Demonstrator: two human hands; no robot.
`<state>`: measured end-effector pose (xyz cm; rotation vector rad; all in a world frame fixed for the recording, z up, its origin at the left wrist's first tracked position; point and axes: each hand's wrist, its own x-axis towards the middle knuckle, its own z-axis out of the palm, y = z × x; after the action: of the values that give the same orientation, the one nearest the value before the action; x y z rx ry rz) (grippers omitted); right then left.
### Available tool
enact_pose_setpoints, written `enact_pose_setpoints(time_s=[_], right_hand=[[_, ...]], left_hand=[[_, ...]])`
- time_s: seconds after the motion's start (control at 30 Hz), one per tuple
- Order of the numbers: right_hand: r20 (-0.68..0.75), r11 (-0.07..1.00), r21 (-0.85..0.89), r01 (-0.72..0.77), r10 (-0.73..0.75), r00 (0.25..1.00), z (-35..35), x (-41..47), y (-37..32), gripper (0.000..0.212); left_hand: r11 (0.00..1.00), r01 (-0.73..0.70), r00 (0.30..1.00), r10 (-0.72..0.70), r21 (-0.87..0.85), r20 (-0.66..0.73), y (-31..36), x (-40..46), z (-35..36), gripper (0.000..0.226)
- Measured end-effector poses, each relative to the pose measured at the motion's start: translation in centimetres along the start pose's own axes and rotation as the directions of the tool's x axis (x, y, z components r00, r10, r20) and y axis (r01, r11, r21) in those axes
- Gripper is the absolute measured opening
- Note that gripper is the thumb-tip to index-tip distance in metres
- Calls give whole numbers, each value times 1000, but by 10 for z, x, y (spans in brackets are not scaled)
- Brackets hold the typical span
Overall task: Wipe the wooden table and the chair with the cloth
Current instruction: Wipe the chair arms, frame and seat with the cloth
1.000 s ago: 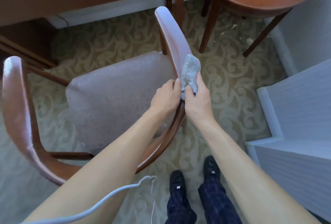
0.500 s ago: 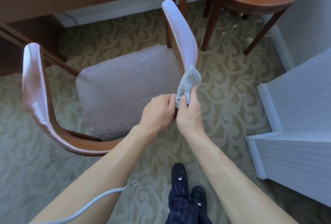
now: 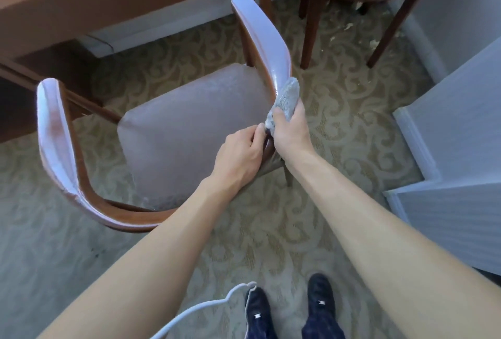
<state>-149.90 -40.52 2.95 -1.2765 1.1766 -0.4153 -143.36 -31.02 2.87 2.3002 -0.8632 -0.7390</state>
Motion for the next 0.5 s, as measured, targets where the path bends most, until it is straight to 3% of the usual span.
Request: enact_pose_setpoints(time_s=[0.2, 0.3, 0.4, 0.5], right_hand=[[-86, 993, 111, -51, 61, 994, 31, -54, 34, 45], [-97, 977, 164, -133, 150, 984, 45, -80, 46, 48], [-116, 983, 155, -99, 118, 986, 59, -104, 50, 55], [-116, 986, 116, -122, 135, 984, 62, -100, 47, 50]], left_hand=[[992, 74, 993, -63, -99, 102, -2, -2, -7, 46], [995, 53, 982, -37, -82, 186, -7, -8, -19, 50], [984, 48, 958, 4, -172, 287, -29, -23, -43, 42], [996, -62, 960, 44, 57, 276, -66, -51, -81, 44]])
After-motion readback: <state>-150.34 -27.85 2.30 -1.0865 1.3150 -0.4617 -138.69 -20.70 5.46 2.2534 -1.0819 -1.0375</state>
